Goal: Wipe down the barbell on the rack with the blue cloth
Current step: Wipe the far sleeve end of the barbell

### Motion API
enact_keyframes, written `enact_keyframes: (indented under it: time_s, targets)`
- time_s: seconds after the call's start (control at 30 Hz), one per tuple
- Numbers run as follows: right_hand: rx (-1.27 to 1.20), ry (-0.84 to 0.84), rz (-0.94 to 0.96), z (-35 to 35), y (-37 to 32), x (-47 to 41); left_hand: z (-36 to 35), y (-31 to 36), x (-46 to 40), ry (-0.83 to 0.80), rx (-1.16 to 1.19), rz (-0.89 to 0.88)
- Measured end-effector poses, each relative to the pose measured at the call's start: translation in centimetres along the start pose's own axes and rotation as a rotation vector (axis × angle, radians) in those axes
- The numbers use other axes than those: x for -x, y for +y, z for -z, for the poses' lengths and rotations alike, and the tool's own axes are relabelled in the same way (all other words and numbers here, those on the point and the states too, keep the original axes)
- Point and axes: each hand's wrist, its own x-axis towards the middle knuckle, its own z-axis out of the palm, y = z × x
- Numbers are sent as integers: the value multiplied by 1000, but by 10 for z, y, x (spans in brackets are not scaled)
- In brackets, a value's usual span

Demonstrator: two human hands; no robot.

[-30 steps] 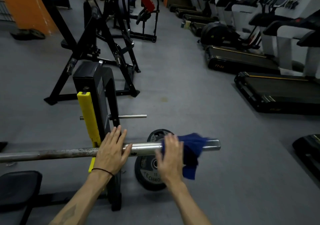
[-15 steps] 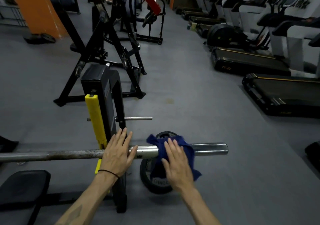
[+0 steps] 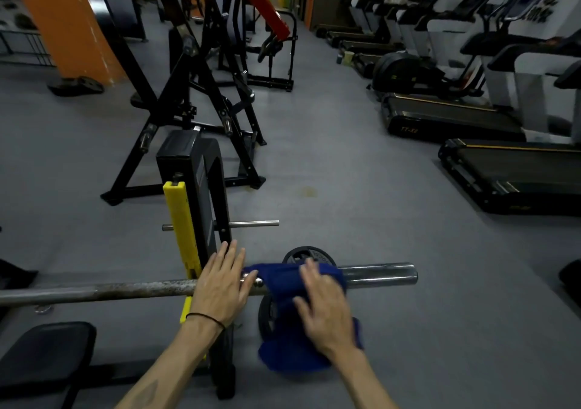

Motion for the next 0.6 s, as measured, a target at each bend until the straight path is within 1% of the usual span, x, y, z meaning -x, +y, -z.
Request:
enact_keyframes:
  time_s: [0.07,0.1,0.13,0.17,0.2,0.27,0.3,0.33,0.37,0.4,0.47,0.5,0.53,0.57,0.6]
  targets:
    - [-19,116,-290,14,34,3,1,-1,8,30,18,-13]
    - [-35,172,-428,14,34,1,0,-2,12,51,24,-14]
    - [-64,217,-524,8,21,-4,0,-2,15,65,28,-13]
    - [-90,229,-542,1,-2,-10,0,-2,17,67,34,-12]
    - [-112,183,-461,-7,-29,-12,-1,-2,19,66,42,-11]
    - [-89,0,-95,-17,-61,-4,-2,-4,21,72,56,-16]
    - [-50,-67,52,-14,-56,-4,-2,-6,22,70,59,-18]
    - [-9,-81,118,-10,-38,-5,-2,-7,22,66,65,-19]
    - [22,-50,93,-6,-19,-6,-3,-9,23,69,71,-20]
    - [33,12,-30,-2,-5,-7,-4,-12,25,76,76,-19]
    - [4,143,-414,1,-7,-13,-6,-14,28,83,93,-14]
    - [-29,156,-528,-6,-28,-18,-8,-14,29,82,101,-10]
    - [-68,145,-530,-15,-56,-21,-9,-14,31,80,109,-8]
    - [-106,99,-437,-25,-86,-20,-11,-14,32,84,115,-11]
    - [-128,38,-286,-34,-111,-15,-11,-15,32,90,125,-14]
